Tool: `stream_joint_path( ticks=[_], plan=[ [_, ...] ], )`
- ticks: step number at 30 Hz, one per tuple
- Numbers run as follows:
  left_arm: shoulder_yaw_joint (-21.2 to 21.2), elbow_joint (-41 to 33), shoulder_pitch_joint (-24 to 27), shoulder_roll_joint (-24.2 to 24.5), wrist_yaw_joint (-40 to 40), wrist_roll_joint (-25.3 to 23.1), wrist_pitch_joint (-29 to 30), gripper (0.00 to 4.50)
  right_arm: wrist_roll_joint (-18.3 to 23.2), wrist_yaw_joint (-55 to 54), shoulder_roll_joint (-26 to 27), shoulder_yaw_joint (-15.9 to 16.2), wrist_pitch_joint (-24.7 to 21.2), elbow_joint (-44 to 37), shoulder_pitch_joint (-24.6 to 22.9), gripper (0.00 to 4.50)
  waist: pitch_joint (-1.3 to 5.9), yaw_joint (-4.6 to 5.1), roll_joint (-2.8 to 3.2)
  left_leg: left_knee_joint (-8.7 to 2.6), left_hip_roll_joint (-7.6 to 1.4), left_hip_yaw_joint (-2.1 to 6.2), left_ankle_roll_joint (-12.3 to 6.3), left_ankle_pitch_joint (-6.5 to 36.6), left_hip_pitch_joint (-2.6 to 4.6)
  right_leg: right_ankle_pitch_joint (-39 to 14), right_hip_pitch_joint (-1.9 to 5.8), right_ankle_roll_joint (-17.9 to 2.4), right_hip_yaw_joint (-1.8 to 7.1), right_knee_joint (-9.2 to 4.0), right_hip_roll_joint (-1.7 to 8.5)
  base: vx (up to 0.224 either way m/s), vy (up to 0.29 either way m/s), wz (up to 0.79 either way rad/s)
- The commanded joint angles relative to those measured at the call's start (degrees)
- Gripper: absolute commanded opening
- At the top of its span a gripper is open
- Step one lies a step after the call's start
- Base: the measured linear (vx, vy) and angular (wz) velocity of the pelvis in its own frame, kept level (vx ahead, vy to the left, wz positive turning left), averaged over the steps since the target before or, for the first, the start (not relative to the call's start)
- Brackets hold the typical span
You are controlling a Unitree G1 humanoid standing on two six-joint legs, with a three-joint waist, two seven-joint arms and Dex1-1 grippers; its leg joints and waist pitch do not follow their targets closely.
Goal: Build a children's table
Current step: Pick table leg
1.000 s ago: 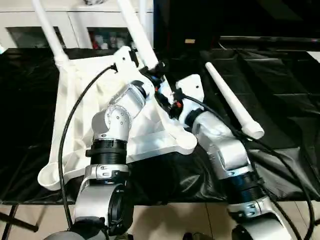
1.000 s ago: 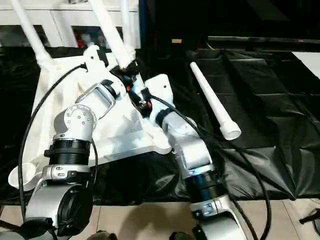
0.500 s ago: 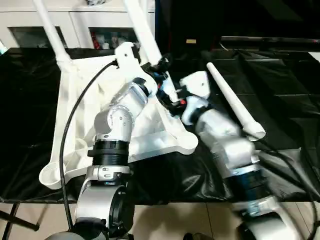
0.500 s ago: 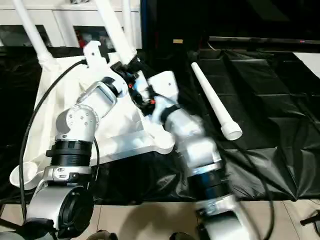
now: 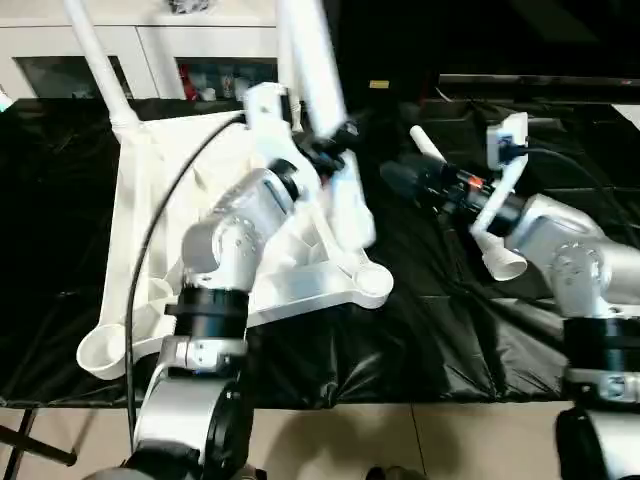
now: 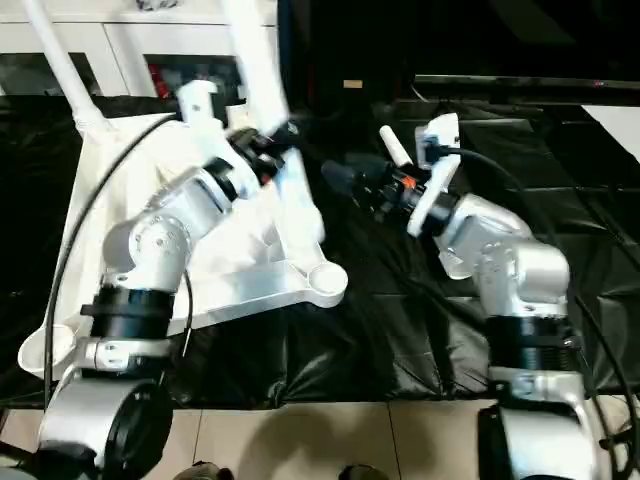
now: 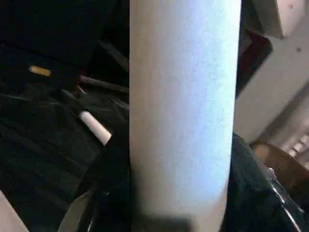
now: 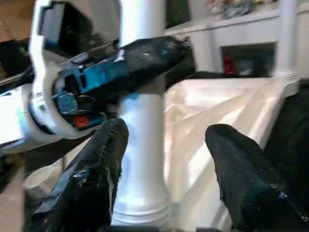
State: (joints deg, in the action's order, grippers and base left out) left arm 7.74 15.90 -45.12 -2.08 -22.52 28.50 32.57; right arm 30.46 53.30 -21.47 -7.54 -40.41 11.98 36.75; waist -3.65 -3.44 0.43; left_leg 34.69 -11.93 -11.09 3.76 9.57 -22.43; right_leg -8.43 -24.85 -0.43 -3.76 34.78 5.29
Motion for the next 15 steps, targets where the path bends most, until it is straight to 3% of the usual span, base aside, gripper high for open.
stream_joint_path(
  ticks=[1, 4, 5, 6, 10, 15],
  plan=[
    [-1.9, -3.3, 0.3, 1.0, -5.1, 2.4, 1.4, 1.93, 1.1, 3.0, -1.1, 1.7, -1.9, 0.2, 1.5, 2.94, 5.1, -0.46, -1.35, -2.91, -0.28, 0.16, -4.94, 7.6, 0.68, -13.8, 4.39, -10.9, 1.46, -4.09, 1.78, 0.0, 0.0, 0.0],
    [-2.8, -5.1, 0.9, 1.9, -10.7, 5.5, 3.5, 1.93, 1.4, 6.1, -2.0, 3.2, -2.5, 0.4, 1.6, 2.94, 5.02, -0.51, -1.16, -2.88, -0.4, 0.11, -4.56, 7.8, 0.78, -13.9, 4.06, -11.6, 1.49, -3.96, 1.77, 0.0, 0.0, 0.0],
    [-2.9, -5.4, 0.9, 2.3, -12.2, 6.4, 4.3, 1.93, 1.4, 7.2, -2.4, 3.8, -2.4, 0.4, 1.6, 2.94, 5.01, -0.45, -1.72, -2.87, -0.36, 0.03, -4.66, 8.1, 0.73, -14.3, 4.12, -11.4, 1.46, -4.07, 1.72, 0.0, 0.0, 0.0],
    [-3.2, -5.6, 1.0, 2.9, -13.8, 7.0, 4.9, 1.93, 1.1, 8.5, -2.8, 4.6, -1.8, 0.3, 1.5, 2.94, 4.93, -0.54, -1.46, -2.9, -0.35, 0.11, -4.42, 8.3, 0.7, -15.0, 4.12, -11.1, 1.51, -3.99, 1.77, 0.0, 0.0, 0.0],
    [-4.3, -6.6, 1.3, 4.6, -20.4, 9.8, 7.4, 1.93, 2.3, 15.3, -4.5, 7.5, -2.5, 0.4, 1.8, 2.94, 4.9, -0.55, -1.43, -2.92, -0.42, 0.14, -3.91, 8.8, 0.78, -16.0, 4.06, -10.4, 1.55, -4.1, 1.81, 0.0, 0.0, 0.0],
    [-5.0, -8.3, 1.6, 5.5, -24.5, 13.0, 10.3, 1.92, 2.8, 20.0, -5.5, 9.7, -3.7, 1.3, 3.0, 2.94, 4.95, -0.66, -1.92, -2.88, -0.48, 0.15, -4.19, 8.4, 0.76, -15.1, 4.11, -11.2, 1.54, -3.77, 1.81, 0.0, 0.0, 0.0]
  ],
)
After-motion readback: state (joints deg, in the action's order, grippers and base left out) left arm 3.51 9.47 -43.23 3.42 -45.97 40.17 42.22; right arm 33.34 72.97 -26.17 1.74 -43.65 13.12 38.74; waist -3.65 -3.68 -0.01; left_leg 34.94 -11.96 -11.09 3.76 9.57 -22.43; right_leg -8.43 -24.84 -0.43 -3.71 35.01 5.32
